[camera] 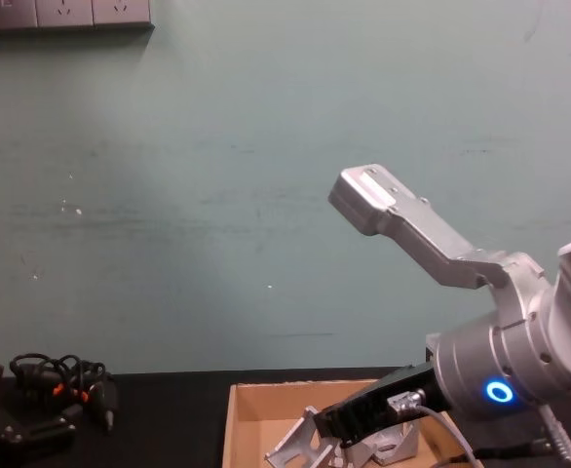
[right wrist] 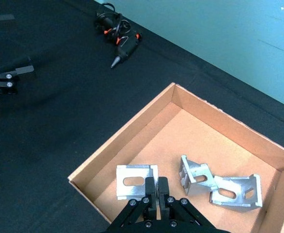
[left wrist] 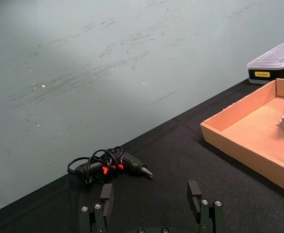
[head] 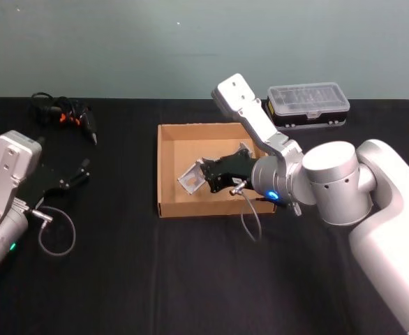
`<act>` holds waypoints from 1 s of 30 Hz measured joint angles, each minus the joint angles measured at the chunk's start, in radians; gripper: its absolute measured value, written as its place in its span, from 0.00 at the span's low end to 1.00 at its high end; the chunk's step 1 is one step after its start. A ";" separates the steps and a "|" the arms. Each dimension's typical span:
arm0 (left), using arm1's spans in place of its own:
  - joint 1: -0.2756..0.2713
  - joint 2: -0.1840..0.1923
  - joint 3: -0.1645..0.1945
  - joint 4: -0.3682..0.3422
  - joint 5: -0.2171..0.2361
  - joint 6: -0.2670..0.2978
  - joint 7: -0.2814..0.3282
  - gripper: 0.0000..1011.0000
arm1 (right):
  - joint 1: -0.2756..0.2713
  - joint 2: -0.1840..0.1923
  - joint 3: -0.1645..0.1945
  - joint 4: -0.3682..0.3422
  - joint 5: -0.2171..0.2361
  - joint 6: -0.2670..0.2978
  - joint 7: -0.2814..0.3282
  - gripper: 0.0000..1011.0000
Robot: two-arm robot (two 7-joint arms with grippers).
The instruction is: Use one hand to pick up the angle iron from the table and place it into the box.
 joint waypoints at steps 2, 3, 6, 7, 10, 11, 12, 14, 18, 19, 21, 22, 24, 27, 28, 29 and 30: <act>0.000 0.000 0.000 0.000 0.000 0.000 0.000 0.99 | 0.010 -0.005 -0.007 0.019 -0.003 -0.004 0.000 0.04; 0.000 0.000 0.000 0.000 0.000 0.000 0.000 0.99 | 0.013 -0.006 -0.009 0.026 -0.005 -0.005 0.000 0.04; 0.000 0.000 0.000 0.000 0.000 0.000 0.000 0.99 | 0.016 -0.008 -0.011 0.031 -0.007 -0.005 0.001 0.04; 0.000 0.000 0.000 0.000 0.000 0.000 0.000 0.99 | 0.016 -0.007 -0.011 0.029 -0.007 -0.005 0.001 0.04; 0.000 0.000 0.000 0.000 0.000 0.000 0.000 0.99 | 0.014 -0.006 -0.010 0.027 -0.006 -0.005 0.001 0.04; 0.000 0.000 0.000 0.000 0.000 0.000 0.000 0.99 | 0.014 -0.006 -0.009 0.026 -0.006 -0.005 0.001 0.04; 0.000 0.000 0.000 0.000 0.000 0.000 0.000 0.99 | 0.014 -0.006 -0.009 0.025 -0.006 -0.005 0.001 0.05; 0.000 0.000 0.000 0.000 0.000 0.000 0.000 0.99 | 0.013 -0.006 -0.008 0.024 -0.006 -0.005 0.001 0.10; 0.000 0.000 0.000 0.000 0.000 0.000 0.000 0.99 | 0.012 -0.006 -0.008 0.022 -0.005 -0.005 0.001 0.20; 0.000 0.000 0.000 0.000 0.000 0.000 0.000 0.99 | 0.011 -0.005 -0.007 0.021 -0.005 -0.005 0.001 0.23; 0.000 0.000 0.000 0.000 0.000 0.000 0.000 0.99 | 0.011 -0.005 -0.007 0.021 -0.005 -0.005 0.001 0.30; 0.000 0.000 0.000 0.000 0.000 0.000 0.000 0.99 | 0.011 -0.005 -0.007 0.021 -0.005 -0.005 0.001 0.32; 0.000 0.000 0.000 0.000 0.000 0.000 0.000 0.99 | 0.010 -0.005 -0.007 0.020 -0.004 -0.005 0.001 0.39; 0.000 0.000 0.000 0.000 0.000 0.000 0.000 0.99 | 0.010 -0.005 -0.006 0.019 -0.004 -0.005 0.001 0.48; 0.000 0.000 0.000 0.000 0.000 0.000 0.000 0.99 | 0.010 -0.005 -0.006 0.019 -0.004 -0.005 0.001 0.52; 0.000 0.000 0.000 0.000 0.000 0.000 0.000 0.99 | 0.010 -0.005 -0.006 0.019 -0.004 -0.005 0.001 0.53; 0.000 0.000 0.000 0.000 0.000 0.000 0.000 0.99 | 0.010 -0.005 -0.006 0.019 -0.004 -0.005 0.001 0.58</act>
